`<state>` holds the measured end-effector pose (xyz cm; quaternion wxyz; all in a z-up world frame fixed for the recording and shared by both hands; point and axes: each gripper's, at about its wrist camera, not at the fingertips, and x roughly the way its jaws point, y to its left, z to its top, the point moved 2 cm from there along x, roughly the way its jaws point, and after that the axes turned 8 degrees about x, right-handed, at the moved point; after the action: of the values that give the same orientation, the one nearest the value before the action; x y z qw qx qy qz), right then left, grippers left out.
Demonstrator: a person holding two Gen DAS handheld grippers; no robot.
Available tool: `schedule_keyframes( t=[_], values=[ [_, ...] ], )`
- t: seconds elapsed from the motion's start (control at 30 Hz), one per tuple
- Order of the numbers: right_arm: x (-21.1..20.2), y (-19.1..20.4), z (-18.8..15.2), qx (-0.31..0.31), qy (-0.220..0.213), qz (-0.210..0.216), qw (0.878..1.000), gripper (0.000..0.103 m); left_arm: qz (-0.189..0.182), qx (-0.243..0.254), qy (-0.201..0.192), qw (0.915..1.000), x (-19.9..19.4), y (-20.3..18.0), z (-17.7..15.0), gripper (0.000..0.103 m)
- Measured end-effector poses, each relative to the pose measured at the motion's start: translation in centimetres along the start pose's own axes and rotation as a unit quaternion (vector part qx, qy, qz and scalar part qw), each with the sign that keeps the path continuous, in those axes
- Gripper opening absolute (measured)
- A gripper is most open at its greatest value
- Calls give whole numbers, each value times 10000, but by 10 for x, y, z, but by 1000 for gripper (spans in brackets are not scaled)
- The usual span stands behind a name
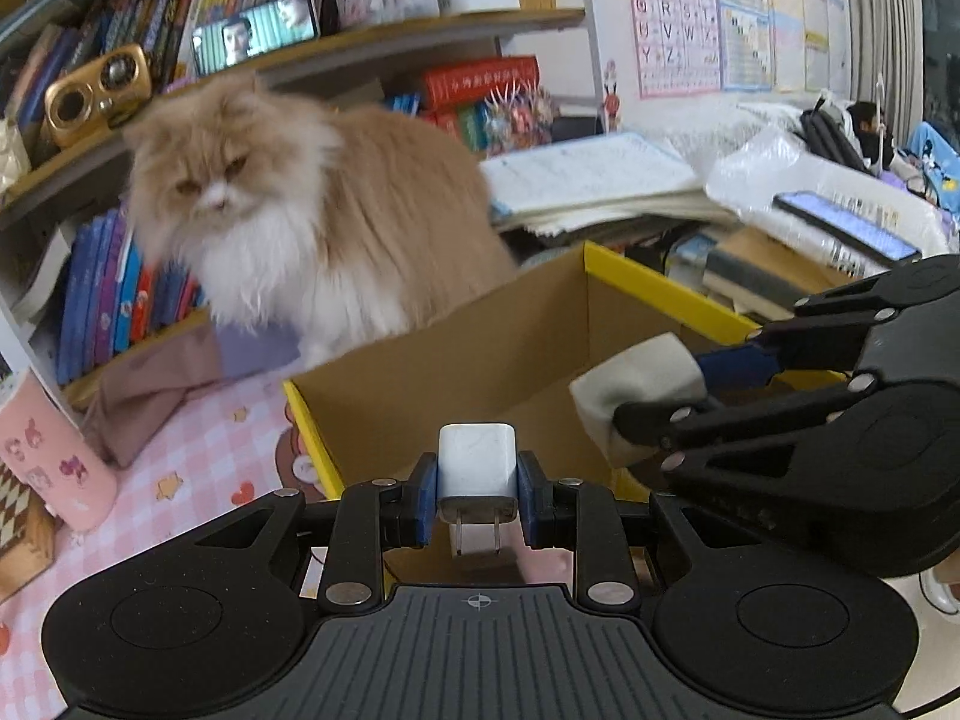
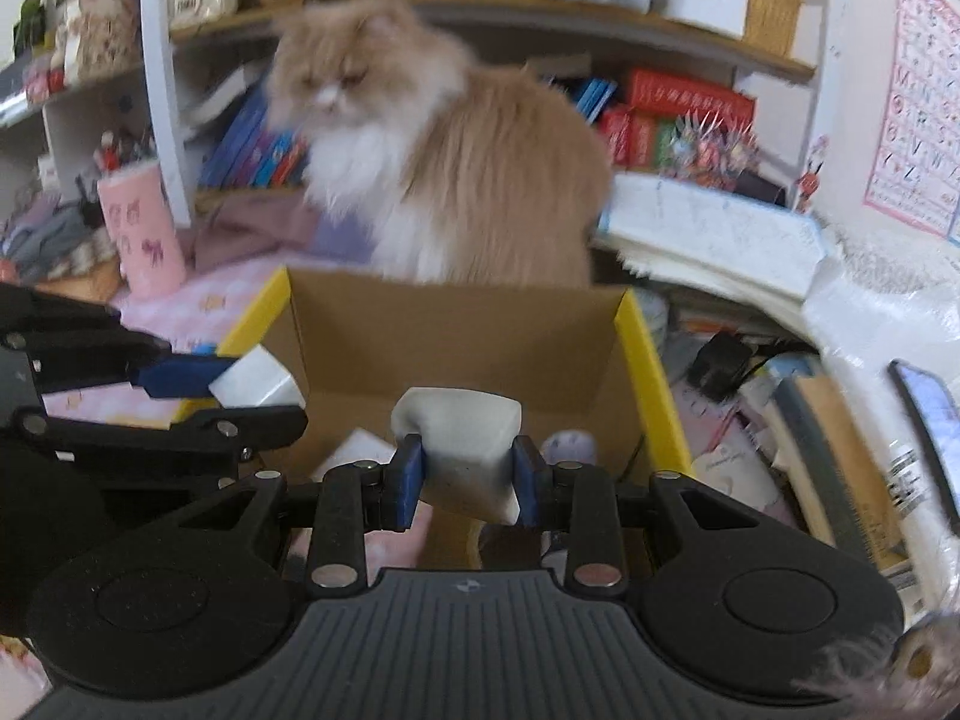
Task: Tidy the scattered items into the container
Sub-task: 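Open the right tool to drop the block in the box while the left tool drops the charger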
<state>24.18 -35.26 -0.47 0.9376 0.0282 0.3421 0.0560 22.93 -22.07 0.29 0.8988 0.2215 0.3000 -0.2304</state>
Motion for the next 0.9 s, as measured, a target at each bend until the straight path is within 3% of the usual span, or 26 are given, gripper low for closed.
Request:
schedule_keyframes(
  t=[0.5, 0.6, 0.73, 0.9],
  values=[
    [17, -8, -23, 115, 458, -87, 9988, 31, -101, 63, 225, 9997, 10, -8, -11, 30],
    [11, -8, -22, 146, 358, -138, 9992, 38, 24, 35, 168, 9998, 5, -7, -9, 38],
    [0, -12, -18, 281, 204, -173, 9992, 48, 171, -31, 3, 9998, -9, -4, -10, 58],
    [-22, -13, -16, 394, -31, -265, 9989, 54, 197, -138, -287, 9993, -34, -4, -10, 67]
  ],
)
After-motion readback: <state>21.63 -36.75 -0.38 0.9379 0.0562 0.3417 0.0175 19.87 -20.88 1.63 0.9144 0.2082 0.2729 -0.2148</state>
